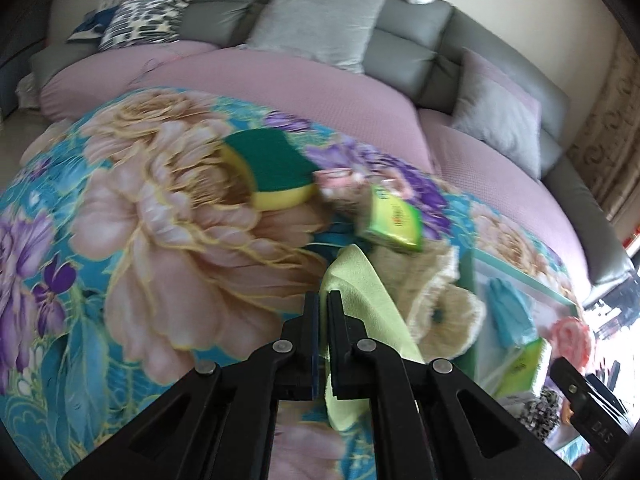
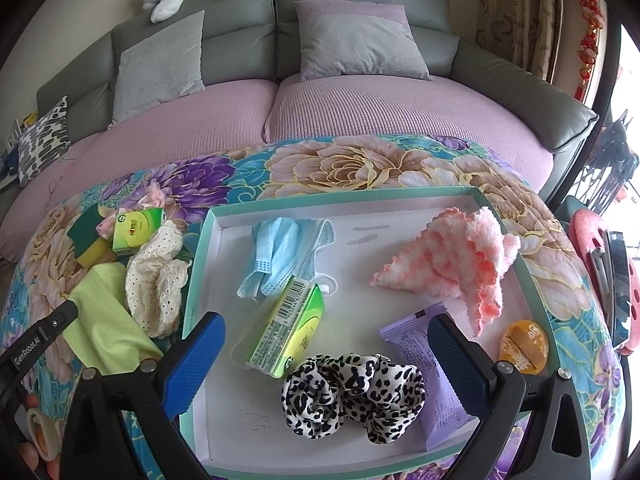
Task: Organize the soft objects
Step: 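Lift the light green cloth off the pile with the left tool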
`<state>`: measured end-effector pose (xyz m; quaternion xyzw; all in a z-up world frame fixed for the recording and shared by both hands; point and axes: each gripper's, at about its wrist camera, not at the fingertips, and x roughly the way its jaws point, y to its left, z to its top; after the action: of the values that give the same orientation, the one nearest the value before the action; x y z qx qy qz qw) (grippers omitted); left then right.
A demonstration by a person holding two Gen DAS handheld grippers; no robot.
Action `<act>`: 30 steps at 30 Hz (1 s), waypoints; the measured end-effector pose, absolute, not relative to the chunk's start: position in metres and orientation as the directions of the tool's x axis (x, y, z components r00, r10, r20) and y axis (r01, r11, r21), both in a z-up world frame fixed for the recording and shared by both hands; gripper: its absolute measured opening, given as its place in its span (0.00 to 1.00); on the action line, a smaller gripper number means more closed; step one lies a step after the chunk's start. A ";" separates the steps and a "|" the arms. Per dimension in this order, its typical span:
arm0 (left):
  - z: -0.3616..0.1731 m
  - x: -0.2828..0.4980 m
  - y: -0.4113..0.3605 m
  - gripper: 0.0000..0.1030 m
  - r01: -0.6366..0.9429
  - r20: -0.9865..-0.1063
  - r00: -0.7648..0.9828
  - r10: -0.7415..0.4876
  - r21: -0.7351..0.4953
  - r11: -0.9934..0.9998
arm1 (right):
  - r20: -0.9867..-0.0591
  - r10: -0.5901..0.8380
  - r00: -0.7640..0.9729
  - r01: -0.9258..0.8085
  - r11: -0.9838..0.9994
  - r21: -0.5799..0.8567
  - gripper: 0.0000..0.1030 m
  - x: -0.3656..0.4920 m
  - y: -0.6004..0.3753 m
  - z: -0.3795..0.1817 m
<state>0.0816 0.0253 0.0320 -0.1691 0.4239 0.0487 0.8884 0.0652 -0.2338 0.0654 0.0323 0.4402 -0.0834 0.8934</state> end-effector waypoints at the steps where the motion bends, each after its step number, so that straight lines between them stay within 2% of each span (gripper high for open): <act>1: 0.030 0.082 0.028 0.04 -0.249 -0.777 0.628 -0.042 -0.251 0.935 | -0.792 -0.120 0.599 0.174 0.985 -0.018 1.00 0.065 -0.233 0.065; 6: 0.020 0.082 0.042 0.04 -0.312 -0.807 0.590 -0.007 -0.236 0.920 | -0.794 -0.118 0.596 0.158 0.987 -0.028 1.00 0.066 -0.229 0.064; 16: 0.012 0.087 0.031 0.06 -0.228 -0.804 0.582 -0.121 -0.304 0.925 | -0.797 -0.120 0.592 0.141 0.989 -0.044 1.00 0.066 -0.223 0.063; 19: 0.008 0.088 0.025 0.21 -0.220 -0.814 0.566 -0.130 -0.301 0.928 | -0.797 -0.119 0.592 0.137 0.990 -0.046 1.00 0.066 -0.222 0.063; 21: 0.007 0.088 0.023 0.43 -0.212 -0.813 0.564 -0.146 -0.313 0.926 | -0.797 -0.118 0.592 0.134 0.990 -0.047 1.00 0.066 -0.222 0.062; 25: 0.009 0.089 0.018 0.48 -0.175 -0.798 0.571 -0.194 -0.349 0.920 | -0.798 -0.117 0.591 0.130 0.990 -0.049 1.00 0.067 -0.221 0.062; 27: 0.007 0.092 0.010 0.54 -0.157 -0.814 0.553 -0.177 -0.311 0.937 | -0.798 -0.117 0.591 0.127 0.991 -0.051 1.00 0.066 -0.220 0.062; 30: 0.000 0.096 0.000 0.54 -0.136 -0.831 0.525 -0.182 -0.293 0.946 | -0.798 -0.117 0.591 0.123 0.991 -0.054 1.00 0.066 -0.219 0.062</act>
<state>0.0961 0.0004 -0.0004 -0.1631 0.4870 -0.0133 0.8579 0.0663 -0.2188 0.0616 0.0033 0.4472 -0.0673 0.8919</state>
